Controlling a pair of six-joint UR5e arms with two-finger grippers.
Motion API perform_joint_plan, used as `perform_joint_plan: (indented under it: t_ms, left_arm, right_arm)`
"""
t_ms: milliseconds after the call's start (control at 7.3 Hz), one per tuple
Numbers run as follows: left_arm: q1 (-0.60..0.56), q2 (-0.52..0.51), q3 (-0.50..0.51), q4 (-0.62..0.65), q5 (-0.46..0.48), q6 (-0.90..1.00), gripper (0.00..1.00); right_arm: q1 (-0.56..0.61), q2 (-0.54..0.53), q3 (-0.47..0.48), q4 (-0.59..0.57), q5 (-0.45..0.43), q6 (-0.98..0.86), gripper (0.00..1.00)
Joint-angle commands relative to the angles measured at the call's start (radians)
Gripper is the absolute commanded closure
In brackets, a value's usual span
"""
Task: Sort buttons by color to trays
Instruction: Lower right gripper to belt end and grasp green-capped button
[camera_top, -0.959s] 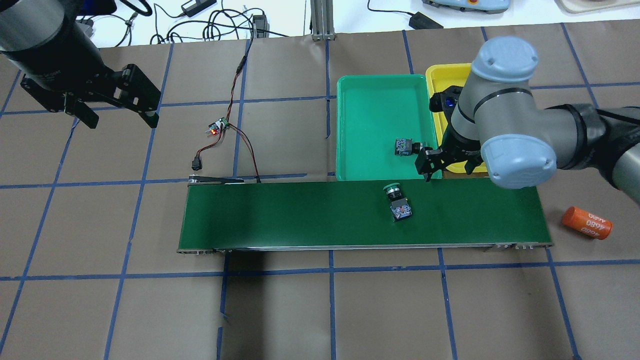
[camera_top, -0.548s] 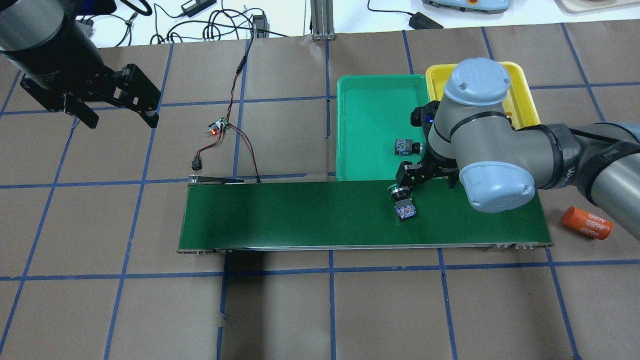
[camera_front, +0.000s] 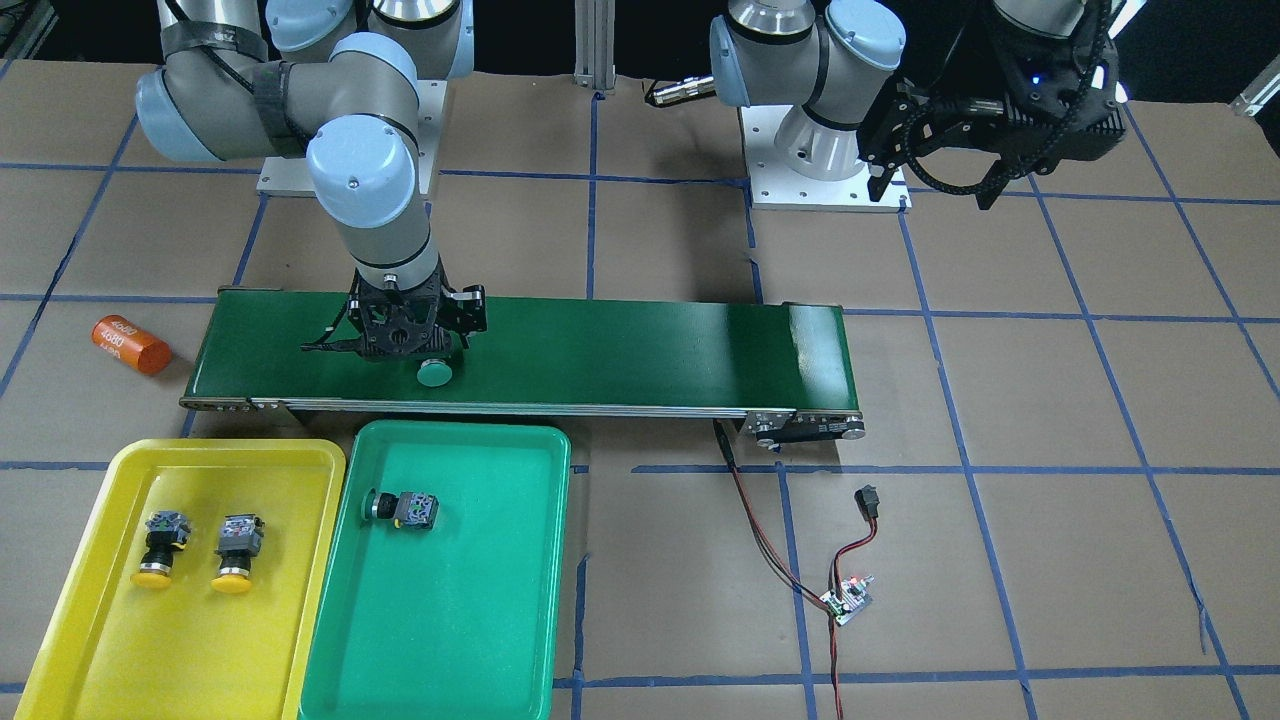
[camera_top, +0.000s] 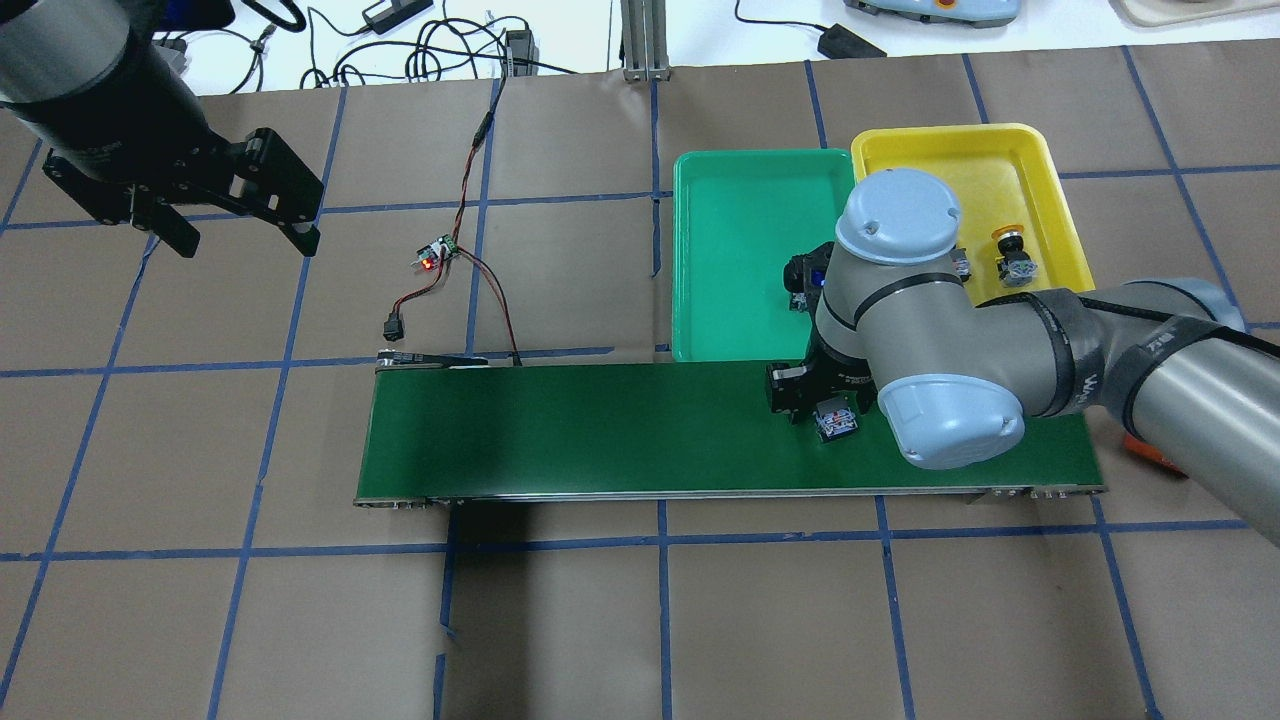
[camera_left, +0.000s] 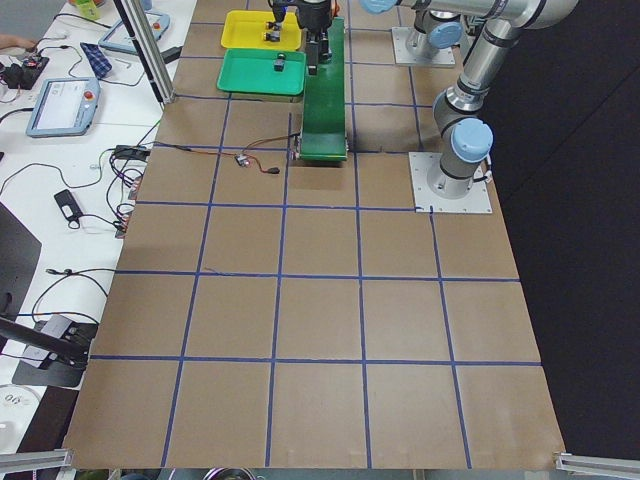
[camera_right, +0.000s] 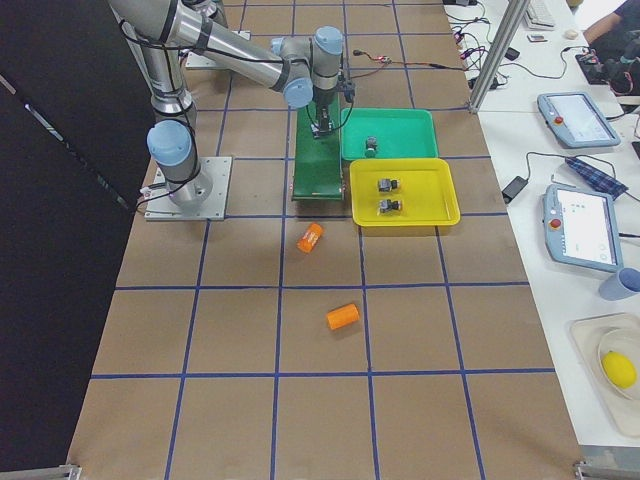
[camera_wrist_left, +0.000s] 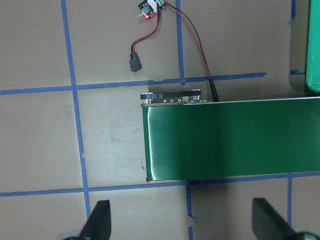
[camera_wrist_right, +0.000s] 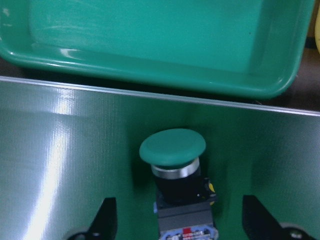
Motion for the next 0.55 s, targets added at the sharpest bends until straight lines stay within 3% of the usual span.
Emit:
perform_joint_plan:
  t_ms: [0,274,411]
  left_arm:
    - [0.001,-0.001,-0.001,0.000,-0.002,0.000,0.00]
    - [0.001,-0.001,-0.003,0.000,-0.002,0.000,0.00]
    - [0.002,0.000,-0.003,0.000,-0.002,0.000,0.00]
  right_arm:
    - [-0.002,0.001,0.007,-0.006,-0.003,-0.006,0.86]
    - [-0.005,0.001,-0.034,-0.013,-0.006,-0.004,0.89]
    - [-0.005,0.031,-0.111,-0.015,0.000,0.009,0.83]
